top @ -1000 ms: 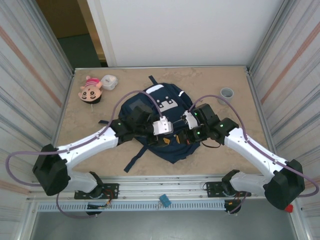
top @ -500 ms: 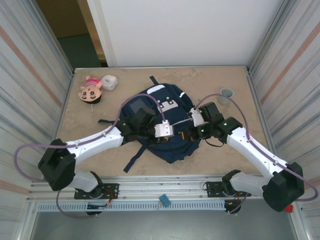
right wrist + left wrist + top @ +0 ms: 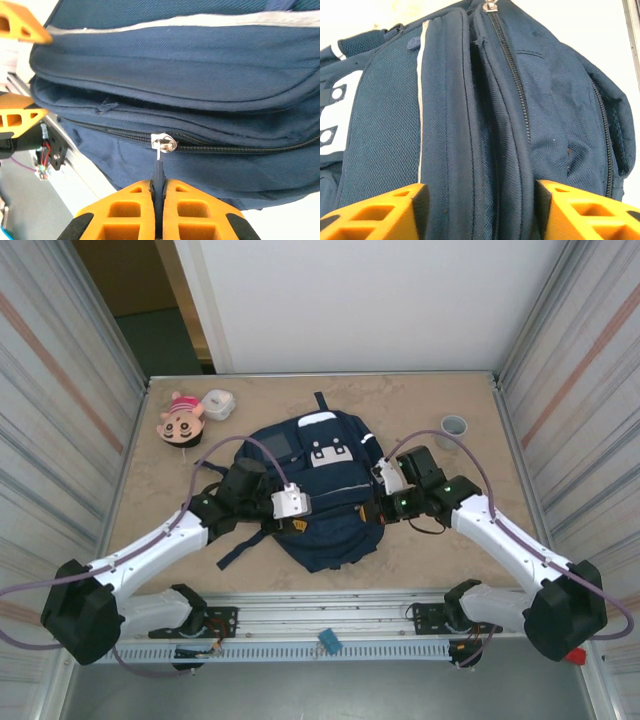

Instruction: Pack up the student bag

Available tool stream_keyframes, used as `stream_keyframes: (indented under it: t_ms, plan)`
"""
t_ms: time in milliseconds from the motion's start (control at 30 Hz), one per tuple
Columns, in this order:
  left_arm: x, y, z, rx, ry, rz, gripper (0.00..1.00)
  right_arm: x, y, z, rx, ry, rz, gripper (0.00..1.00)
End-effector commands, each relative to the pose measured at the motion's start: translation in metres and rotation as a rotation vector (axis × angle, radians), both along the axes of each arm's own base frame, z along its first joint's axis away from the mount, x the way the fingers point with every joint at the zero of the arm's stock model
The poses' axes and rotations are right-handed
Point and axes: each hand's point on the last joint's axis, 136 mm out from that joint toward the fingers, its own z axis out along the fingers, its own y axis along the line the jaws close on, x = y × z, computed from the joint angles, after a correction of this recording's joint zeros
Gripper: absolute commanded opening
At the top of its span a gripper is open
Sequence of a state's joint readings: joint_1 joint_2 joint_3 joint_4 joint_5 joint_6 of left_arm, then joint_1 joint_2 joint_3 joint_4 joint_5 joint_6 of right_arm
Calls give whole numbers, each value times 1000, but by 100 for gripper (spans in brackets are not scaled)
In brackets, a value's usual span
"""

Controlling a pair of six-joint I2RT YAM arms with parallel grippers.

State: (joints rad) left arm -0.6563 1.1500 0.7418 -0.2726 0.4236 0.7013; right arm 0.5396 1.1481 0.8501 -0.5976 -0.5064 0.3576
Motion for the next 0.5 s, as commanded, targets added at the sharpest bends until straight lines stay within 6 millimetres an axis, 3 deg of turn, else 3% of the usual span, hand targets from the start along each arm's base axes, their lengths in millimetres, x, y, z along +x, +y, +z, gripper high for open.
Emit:
stream_keyframes:
  t_ms: [0,100,267,367,467]
  plan:
    - [-2,-13,24,-34,57,41,69,4,15,20,31,-80,40,0]
    - [-3,-40,36,-20,35,48,74,2,17,22,29,-88,47,0]
    - [0,-80,36,-8,27,13,74,1,18,20,26,-85,52,0]
    - [-1,-96,26,28,48,-14,70,0,17,22,23,-91,53,0]
    - [2,-96,5,88,56,-15,54,-1,14,22,20,-98,46,0]
